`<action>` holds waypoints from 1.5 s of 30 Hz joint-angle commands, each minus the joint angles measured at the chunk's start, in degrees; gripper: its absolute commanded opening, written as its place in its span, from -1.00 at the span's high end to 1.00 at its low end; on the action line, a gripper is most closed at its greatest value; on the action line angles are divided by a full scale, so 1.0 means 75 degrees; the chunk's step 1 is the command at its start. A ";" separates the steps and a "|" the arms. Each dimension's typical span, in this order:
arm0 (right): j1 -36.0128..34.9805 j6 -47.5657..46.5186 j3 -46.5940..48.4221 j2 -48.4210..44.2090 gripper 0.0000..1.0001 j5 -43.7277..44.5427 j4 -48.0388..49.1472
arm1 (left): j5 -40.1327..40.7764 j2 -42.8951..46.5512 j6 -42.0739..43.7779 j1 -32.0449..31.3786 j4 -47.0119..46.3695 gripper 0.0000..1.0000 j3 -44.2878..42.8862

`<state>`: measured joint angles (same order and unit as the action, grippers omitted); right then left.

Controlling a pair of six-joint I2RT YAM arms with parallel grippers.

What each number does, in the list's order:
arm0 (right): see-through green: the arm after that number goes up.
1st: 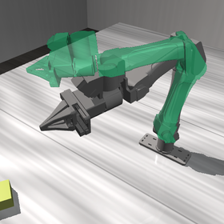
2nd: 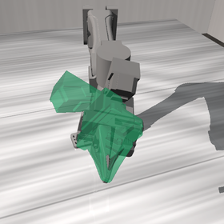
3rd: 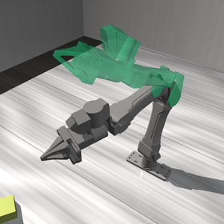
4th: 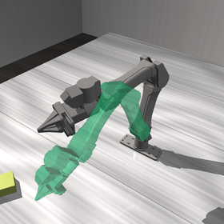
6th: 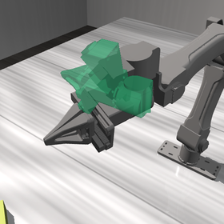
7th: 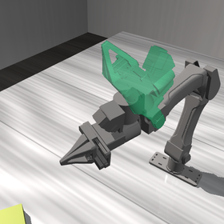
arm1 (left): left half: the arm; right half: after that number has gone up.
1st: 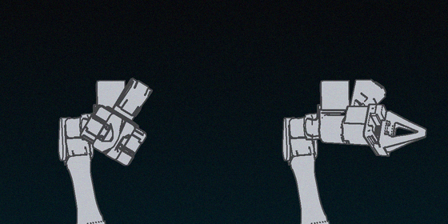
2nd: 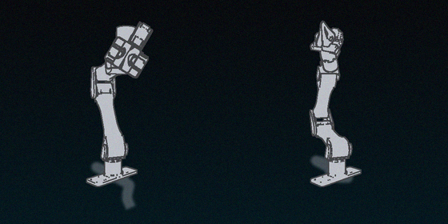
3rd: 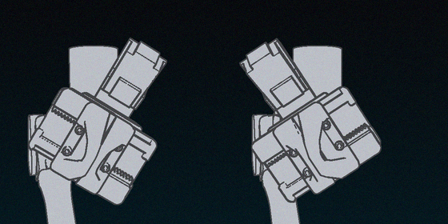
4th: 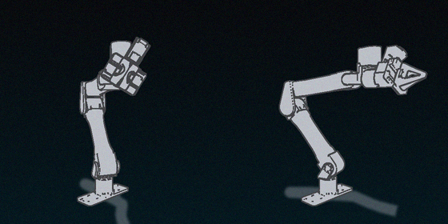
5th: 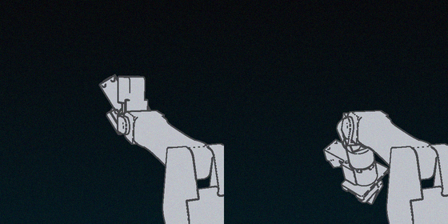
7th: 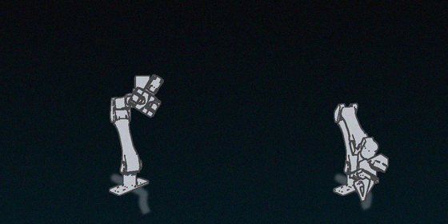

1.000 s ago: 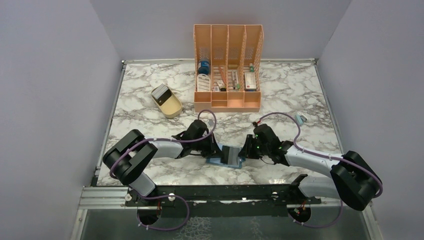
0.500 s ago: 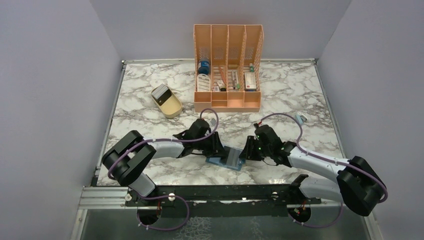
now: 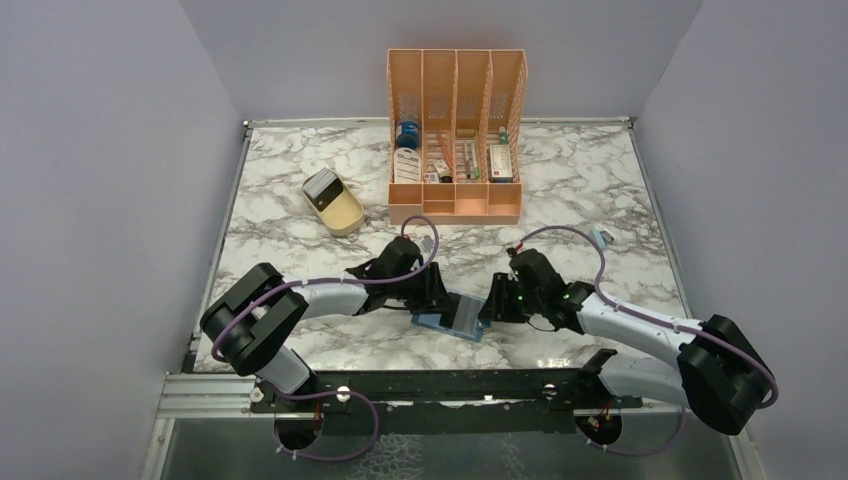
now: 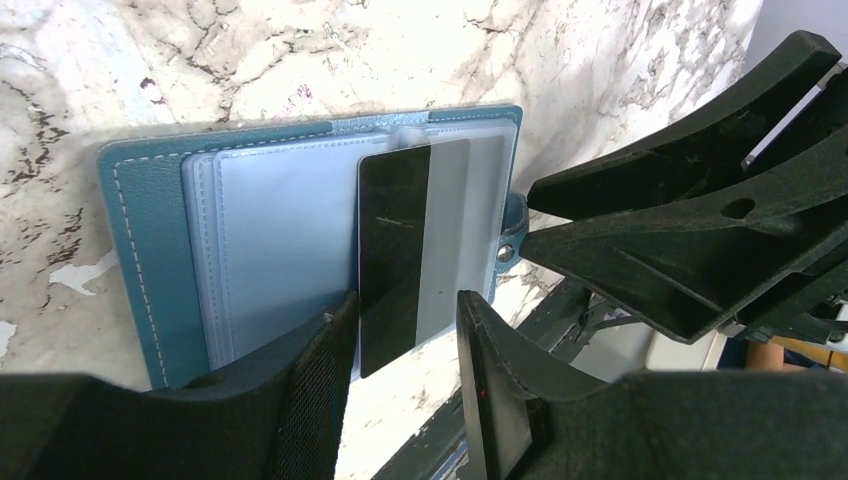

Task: Put the credit cards into the card holder
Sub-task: Insert the credit card into the card holder.

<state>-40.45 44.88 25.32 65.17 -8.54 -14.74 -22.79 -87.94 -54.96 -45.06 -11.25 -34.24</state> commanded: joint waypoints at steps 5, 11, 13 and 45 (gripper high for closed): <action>-0.0032 0.0347 -0.0305 0.0218 0.23 -0.0350 0.0807 | 0.0267 -0.0026 0.0250 -0.0106 0.0134 0.18 -0.0225; -0.0033 0.0395 -0.0376 0.0471 0.26 -0.0479 0.1235 | 0.0190 -0.0211 0.0238 -0.0198 0.0020 0.46 -0.0335; -0.0033 0.0396 -0.0359 0.0602 0.28 -0.0502 0.1347 | 0.0158 -0.0260 0.0238 -0.0242 -0.0033 0.52 -0.0392; -0.0033 -0.1312 0.1449 0.0829 0.21 0.0468 -0.0995 | 0.0889 0.0102 0.0230 -0.0391 -0.0111 0.41 -0.0410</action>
<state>-40.45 37.39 33.52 74.91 -6.92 -14.33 -19.40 -89.10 -52.16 -47.68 -11.49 -36.29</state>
